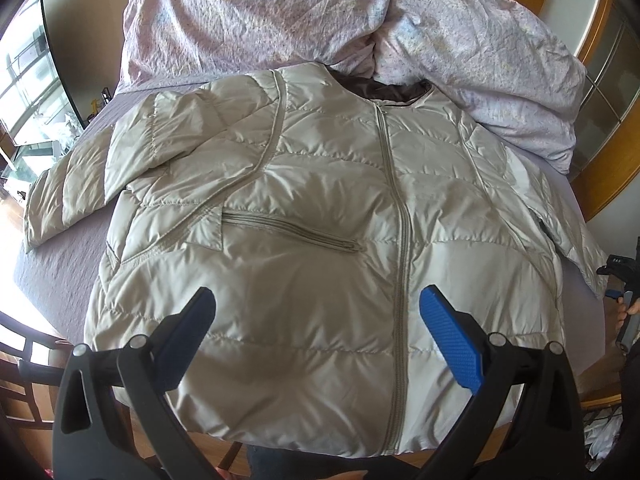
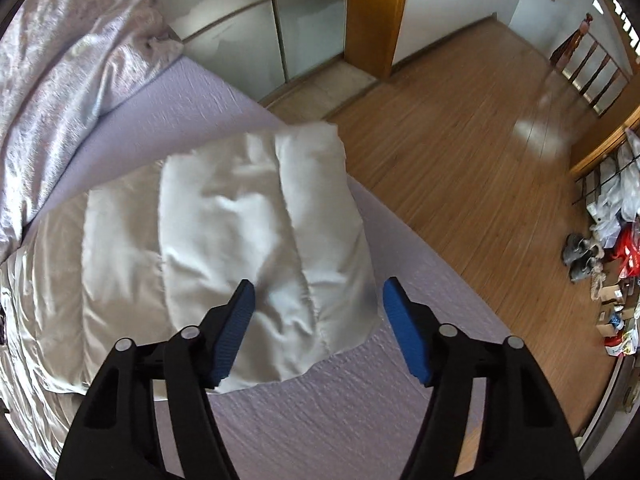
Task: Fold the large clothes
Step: 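Grasp the jacket sleeve cuff with the right gripper and lift it, then carry the held sleeve across the jacket body toward the collar with the right gripper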
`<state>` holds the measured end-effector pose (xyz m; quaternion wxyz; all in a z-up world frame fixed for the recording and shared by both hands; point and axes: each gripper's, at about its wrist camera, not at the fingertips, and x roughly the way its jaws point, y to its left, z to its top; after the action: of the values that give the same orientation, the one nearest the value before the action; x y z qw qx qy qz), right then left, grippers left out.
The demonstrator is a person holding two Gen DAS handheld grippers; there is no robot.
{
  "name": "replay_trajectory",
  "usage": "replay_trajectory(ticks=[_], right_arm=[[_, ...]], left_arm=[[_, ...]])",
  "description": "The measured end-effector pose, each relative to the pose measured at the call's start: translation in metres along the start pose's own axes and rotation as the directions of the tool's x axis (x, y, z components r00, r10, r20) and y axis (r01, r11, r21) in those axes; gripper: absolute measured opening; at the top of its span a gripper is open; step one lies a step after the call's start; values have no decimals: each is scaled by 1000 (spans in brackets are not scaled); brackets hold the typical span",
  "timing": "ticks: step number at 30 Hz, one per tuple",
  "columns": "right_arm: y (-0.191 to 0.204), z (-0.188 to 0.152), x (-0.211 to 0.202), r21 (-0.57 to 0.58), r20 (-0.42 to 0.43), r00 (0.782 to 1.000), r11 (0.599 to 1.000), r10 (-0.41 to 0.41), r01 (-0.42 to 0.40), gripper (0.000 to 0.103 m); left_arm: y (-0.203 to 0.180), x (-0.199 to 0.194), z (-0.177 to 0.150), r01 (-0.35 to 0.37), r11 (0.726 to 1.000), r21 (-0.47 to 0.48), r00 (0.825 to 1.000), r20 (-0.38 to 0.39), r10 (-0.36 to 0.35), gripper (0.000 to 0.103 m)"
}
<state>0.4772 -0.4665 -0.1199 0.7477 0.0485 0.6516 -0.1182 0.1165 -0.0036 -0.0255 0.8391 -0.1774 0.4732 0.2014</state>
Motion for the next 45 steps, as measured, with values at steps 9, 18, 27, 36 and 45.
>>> replay_trajectory(ticks=[9,18,27,36,45], right_arm=[[2,-6,16,-24,-4,998,998,60,-61,57],[28,-12,-8,-53,76,997,998,29,-25,15],[109,-15,-83,-165,222,963,979,154,-118,14],[281,-64,-108,-413,109,929,866,354,-282,14],[402,-148,-90,-558,-64,930,760,362,-334,14]], left_arm=[[7,-4,-5,-10,999,-31,1000,3,10,101],[43,2,8,-21,999,-41,1000,16,22,101],[83,9,43,-34,999,-42,998,47,36,101],[114,16,65,-76,996,-49,994,80,79,101],[139,15,70,-172,984,-53,972,151,178,101]])
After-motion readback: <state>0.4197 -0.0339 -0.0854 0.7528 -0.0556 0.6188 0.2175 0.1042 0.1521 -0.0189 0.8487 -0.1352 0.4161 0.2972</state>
